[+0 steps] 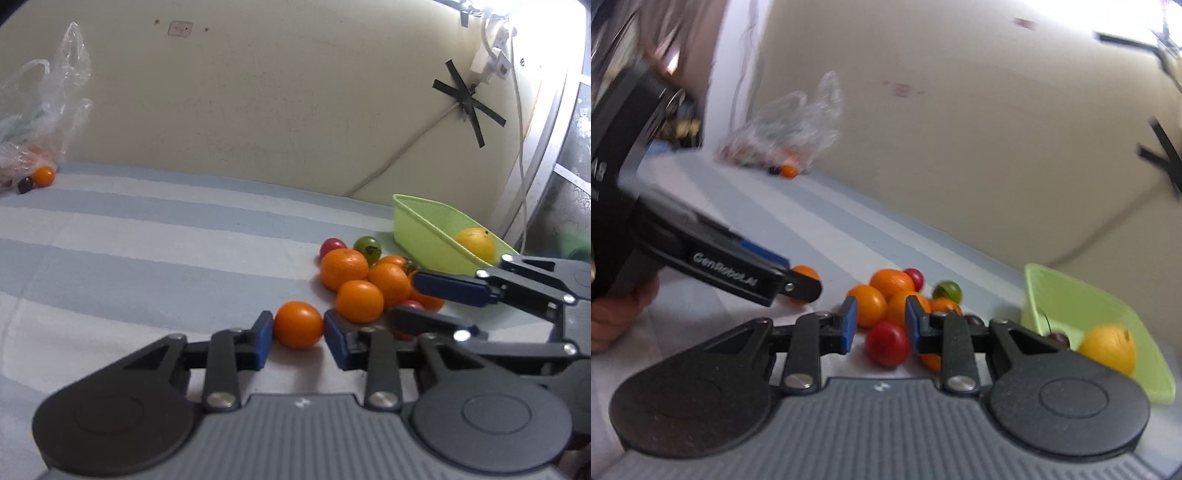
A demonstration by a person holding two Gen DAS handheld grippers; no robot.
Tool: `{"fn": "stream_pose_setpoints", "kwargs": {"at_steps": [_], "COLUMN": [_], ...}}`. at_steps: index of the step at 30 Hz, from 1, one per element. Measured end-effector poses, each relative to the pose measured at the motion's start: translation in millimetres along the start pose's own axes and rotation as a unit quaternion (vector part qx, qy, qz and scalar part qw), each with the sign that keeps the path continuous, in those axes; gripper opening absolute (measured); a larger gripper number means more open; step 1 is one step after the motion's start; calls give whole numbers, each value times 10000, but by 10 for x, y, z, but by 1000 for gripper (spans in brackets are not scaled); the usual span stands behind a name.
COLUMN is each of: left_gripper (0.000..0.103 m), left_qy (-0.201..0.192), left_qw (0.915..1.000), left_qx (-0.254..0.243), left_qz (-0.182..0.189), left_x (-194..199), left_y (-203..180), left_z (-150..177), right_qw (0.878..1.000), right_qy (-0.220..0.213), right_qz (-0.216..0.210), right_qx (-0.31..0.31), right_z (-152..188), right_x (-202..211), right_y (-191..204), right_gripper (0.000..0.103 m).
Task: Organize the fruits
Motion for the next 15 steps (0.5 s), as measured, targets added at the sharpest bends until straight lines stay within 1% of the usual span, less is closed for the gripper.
{"fn": "stream_pose_setpoints", "kwargs": {"at_steps": [3,6,9,14,15], "left_gripper": [31,31,31,31,31], "left_qy": [-4,-11,-79,-223,-230], "left_qw": [10000,10000,9998,9986,9982], "left_qx": [26,76,174,479,535], "left_qz": [33,61,-3,67,102], "left_x": [2,12,61,182,188], "left_y": [5,18,59,183,203], "left_z": [1,5,18,71,74], "right_qw": [9998,9999,9996,9966,9955], "right_qy": [29,58,130,393,451], "right_qz": [52,72,141,203,227], "right_qx": [196,123,209,698,807], "right_z": [-32,-29,-37,-46,-41], "right_x": [-35,-46,-79,-232,-268], "right_y": [52,40,49,150,173], "right_gripper": [31,31,31,31,33]}}
Point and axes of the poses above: each gripper's, at about its wrist camera, not at the fingertips, and x roughly against the way its jaws point, y to its left, z to its underside, the point moved 10 cm from there along -x, roughly the way its jaws point, and after that the axes turned 14 degrees about y, right-handed, at the moved point
